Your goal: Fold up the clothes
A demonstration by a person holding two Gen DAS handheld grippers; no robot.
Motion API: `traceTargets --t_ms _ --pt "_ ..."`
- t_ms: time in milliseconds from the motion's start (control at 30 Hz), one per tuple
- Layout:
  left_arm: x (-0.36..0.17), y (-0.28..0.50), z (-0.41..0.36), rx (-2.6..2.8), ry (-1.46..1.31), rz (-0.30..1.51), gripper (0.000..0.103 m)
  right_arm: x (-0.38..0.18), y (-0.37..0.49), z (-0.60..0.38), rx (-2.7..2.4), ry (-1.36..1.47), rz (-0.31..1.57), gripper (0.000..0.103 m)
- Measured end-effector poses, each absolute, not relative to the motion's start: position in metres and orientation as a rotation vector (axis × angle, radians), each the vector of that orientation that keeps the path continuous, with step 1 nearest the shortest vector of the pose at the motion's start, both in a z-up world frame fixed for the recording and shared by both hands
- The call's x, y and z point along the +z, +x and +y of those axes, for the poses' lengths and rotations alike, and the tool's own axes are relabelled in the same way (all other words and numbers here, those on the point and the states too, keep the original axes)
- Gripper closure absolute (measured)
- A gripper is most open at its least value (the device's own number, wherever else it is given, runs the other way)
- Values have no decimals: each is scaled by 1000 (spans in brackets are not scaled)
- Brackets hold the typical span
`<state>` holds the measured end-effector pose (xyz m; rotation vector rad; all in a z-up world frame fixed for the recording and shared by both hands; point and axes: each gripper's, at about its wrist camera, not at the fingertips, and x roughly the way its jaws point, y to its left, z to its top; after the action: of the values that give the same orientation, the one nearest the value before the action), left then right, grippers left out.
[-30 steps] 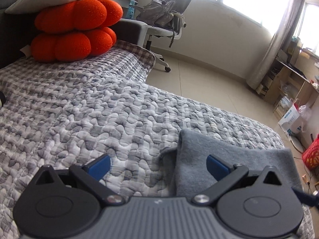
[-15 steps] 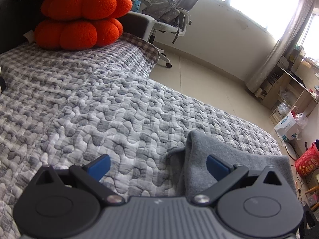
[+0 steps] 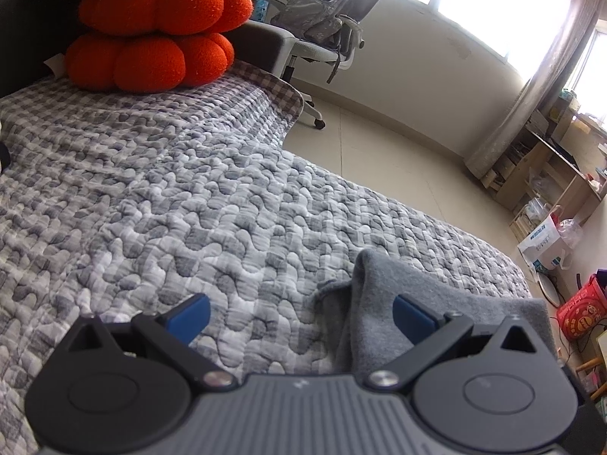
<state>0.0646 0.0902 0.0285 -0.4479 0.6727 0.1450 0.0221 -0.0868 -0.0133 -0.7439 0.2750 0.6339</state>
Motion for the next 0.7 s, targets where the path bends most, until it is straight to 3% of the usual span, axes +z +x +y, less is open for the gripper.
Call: traceTargets --t_ms 267,467,700 --pt "22 65 104 66 -606 681 0 7 46 -102 670 -519 352 68" --pt "1 67 122 -117 -948 676 0 21 70 -110 696 -337 420 70" --pt "-11 74 105 -197 -1047 703 0 25 71 -106 685 -305 422 70"
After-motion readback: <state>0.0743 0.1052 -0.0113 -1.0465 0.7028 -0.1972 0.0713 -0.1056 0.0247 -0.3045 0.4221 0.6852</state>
